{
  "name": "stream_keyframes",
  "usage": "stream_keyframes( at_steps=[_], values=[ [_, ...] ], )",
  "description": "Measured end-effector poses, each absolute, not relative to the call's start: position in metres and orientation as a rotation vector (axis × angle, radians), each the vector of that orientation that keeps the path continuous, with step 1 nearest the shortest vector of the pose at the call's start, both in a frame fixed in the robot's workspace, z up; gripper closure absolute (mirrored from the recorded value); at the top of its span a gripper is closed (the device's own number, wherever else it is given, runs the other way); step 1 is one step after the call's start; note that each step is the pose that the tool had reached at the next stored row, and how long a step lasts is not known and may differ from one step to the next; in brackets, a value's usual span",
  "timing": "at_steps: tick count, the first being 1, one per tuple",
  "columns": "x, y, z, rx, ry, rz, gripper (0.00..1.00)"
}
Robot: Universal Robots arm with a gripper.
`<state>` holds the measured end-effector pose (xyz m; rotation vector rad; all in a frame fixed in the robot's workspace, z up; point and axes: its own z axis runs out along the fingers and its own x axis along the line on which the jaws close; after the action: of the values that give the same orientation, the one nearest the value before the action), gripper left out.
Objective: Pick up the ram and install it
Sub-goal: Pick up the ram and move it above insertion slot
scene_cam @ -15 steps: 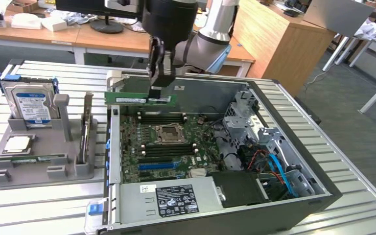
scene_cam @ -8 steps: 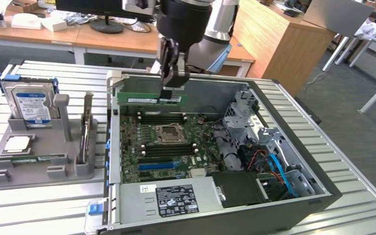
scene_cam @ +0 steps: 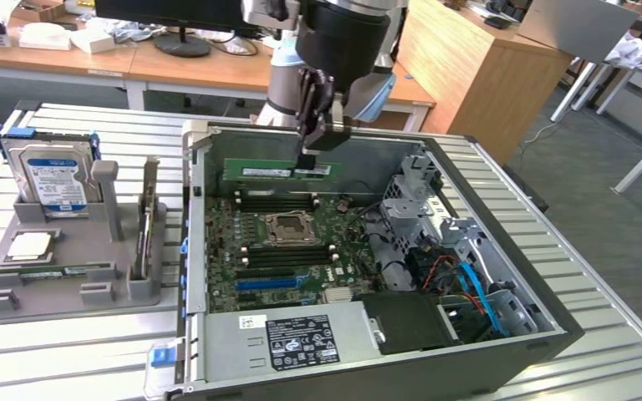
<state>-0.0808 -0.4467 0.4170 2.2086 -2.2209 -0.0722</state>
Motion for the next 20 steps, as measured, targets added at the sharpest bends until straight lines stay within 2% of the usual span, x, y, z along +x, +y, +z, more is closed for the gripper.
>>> stream_keyframes(
  at_steps=[20],
  values=[
    [-0.031,-0.447,0.417,2.209,-2.221,-0.072,0.89]
  ],
)
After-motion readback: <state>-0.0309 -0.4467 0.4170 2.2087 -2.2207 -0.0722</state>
